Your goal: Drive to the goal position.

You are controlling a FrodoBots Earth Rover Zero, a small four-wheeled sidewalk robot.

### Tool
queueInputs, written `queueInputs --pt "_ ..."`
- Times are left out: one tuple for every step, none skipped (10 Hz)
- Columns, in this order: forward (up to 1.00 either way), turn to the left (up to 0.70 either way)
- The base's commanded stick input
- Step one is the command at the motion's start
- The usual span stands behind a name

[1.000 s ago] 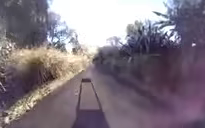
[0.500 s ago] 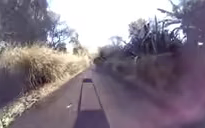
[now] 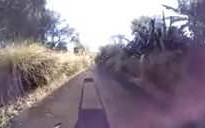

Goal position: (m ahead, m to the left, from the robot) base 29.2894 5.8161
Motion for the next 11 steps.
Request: queueInputs --pt "1.0 0.0" --pt "1.0 0.0" --pt "1.0 0.0" --pt "1.0 0.0" --pt "1.0 0.0" --pt "1.0 0.0" --pt "1.0 0.0" --pt "1.0 0.0" --pt "1.0 0.0" --pt "1.0 0.0" --pt "1.0 0.0"
